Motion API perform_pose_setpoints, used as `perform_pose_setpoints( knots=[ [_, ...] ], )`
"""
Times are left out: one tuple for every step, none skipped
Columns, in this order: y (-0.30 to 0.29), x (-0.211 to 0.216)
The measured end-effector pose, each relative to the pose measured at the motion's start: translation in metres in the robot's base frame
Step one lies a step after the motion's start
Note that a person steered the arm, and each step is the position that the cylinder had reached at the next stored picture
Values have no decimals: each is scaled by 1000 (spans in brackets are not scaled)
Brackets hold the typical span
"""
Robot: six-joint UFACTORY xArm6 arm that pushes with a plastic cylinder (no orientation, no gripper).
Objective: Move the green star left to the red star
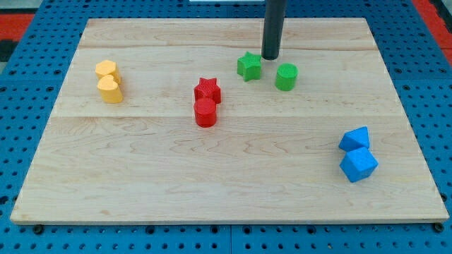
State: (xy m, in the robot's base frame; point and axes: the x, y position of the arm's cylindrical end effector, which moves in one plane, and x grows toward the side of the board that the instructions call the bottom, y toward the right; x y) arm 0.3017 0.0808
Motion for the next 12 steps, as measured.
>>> perform_pose_setpoints(
  knots=[
    [-2,11],
    [14,26],
    [-38,20],
    [-106,19],
    [-139,19],
    [-183,0],
    [-188,-18],
    [-212,17],
    [-212,30],
    [-220,8],
    [-213,-2],
    [-207,-2]
  ],
)
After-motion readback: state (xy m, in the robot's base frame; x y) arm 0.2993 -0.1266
